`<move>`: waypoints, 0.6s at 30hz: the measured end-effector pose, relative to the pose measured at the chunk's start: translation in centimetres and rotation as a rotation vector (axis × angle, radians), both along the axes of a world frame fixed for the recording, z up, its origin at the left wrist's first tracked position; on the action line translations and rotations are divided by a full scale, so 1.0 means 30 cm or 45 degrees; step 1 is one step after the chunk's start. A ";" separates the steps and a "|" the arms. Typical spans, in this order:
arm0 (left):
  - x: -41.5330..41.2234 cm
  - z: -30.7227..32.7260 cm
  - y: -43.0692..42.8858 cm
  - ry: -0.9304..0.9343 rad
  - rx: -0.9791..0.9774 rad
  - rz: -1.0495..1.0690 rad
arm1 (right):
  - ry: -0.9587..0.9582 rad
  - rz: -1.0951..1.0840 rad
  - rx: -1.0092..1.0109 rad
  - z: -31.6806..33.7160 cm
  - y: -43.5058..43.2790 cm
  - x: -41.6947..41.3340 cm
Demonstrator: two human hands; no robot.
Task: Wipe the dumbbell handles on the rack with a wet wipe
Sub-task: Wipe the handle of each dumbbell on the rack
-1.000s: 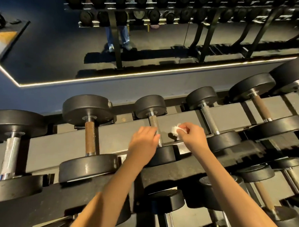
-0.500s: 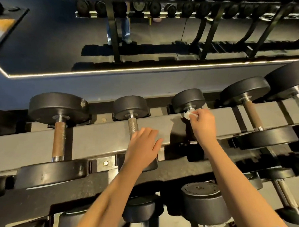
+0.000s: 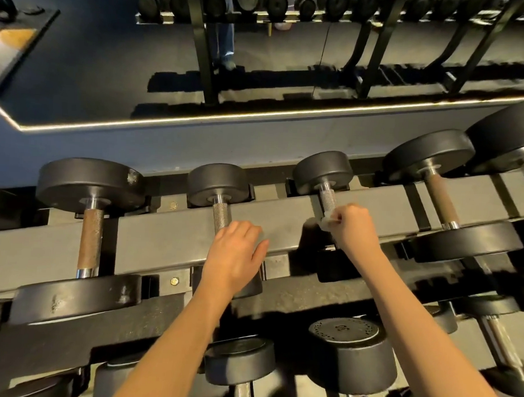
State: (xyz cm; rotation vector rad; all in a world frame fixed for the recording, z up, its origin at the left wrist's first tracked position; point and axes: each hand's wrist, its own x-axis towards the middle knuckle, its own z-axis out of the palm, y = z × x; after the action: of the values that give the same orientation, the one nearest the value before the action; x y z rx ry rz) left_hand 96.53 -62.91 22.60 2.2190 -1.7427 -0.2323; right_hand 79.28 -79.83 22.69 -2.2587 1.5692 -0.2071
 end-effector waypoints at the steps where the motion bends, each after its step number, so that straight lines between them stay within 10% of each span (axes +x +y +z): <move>1: 0.000 0.000 0.000 0.000 0.000 0.001 | -0.041 -0.012 -0.026 0.006 -0.014 0.015; 7: 0.002 -0.009 0.002 0.020 -0.047 0.007 | -0.324 -0.130 -0.154 0.032 -0.066 0.069; 15: -0.011 0.010 0.006 -0.069 -0.011 -0.017 | 0.254 -0.161 0.189 0.066 0.046 -0.031; 18: -0.013 0.008 0.011 -0.108 -0.037 -0.073 | -0.042 -0.198 0.022 0.051 0.000 -0.021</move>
State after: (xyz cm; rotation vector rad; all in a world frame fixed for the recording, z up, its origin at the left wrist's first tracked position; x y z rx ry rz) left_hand 96.14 -62.59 22.85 2.1902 -1.8438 -0.1261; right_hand 78.65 -79.83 24.21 -2.1100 1.7236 -0.2701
